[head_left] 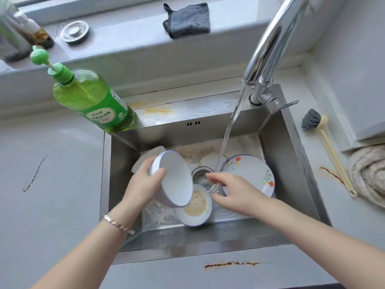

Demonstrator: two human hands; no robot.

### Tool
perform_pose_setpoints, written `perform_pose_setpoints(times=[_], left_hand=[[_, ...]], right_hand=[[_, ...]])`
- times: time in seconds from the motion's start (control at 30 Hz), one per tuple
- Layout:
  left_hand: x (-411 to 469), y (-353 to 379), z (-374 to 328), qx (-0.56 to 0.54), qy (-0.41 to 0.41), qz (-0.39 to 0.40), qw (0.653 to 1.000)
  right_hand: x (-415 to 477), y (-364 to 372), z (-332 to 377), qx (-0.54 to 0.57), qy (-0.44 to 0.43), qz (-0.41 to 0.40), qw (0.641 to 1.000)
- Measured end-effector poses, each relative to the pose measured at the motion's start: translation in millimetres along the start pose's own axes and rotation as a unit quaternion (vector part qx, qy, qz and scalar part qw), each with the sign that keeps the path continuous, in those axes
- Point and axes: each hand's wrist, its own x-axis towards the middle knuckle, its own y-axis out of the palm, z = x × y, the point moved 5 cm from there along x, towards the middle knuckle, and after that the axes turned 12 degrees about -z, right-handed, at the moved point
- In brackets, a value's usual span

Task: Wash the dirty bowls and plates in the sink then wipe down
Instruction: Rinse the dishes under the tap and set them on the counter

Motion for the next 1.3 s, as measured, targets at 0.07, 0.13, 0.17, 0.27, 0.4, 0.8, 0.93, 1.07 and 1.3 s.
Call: perform_pose_setpoints(times=[0.07,0.13,0.17,0.27,0.4,0.8,0.93,1.07,1.3], left_hand=[[-0.8,20.0,-22.1,-0.084,0.001,0.013,0.996],[-4.8,39.1,-49.3,-0.142,0.025,0.022,0.989],[-6.8,46.7,-63.3,-0.171,0.035,0.020,0.984],[-11.3,57.5,-95.9,-0.246,0.043,-0.006,0.968],[-5.1,51.1,-108.5,-0.285,0.048,0.016,0.957],[-12.8,47.6,-95.1,-0.318,0.019,-0.052,0.946],[-9.4,39.6,-96.8,-0.251,0.013,0.016,0.968],[-17.3,47.2,-102.2,-0.193,-0.044,0.103,0.975],[-13.0,48.6,-95.6,-0.169,-0.047,0.168,0.970]], right_hand=[[4.1,-2.0,15.2,-0.045,-0.080,0.032,0.995],[11.0,-6.8,24.8,-0.067,-0.119,0.048,0.989],[15.1,-8.6,27.9,-0.060,-0.126,0.049,0.989],[16.9,-19.7,37.6,-0.023,-0.133,0.026,0.990],[19.2,-44.7,15.0,-0.227,-0.317,0.041,0.920],[15.7,-24.9,30.0,-0.169,-0.205,0.081,0.961],[37.5,-48.7,-8.3,-0.412,-0.383,0.057,0.825],[62.0,-59.3,4.8,-0.557,-0.416,0.075,0.715],[60.2,-46.7,19.5,-0.554,-0.446,0.156,0.685]])
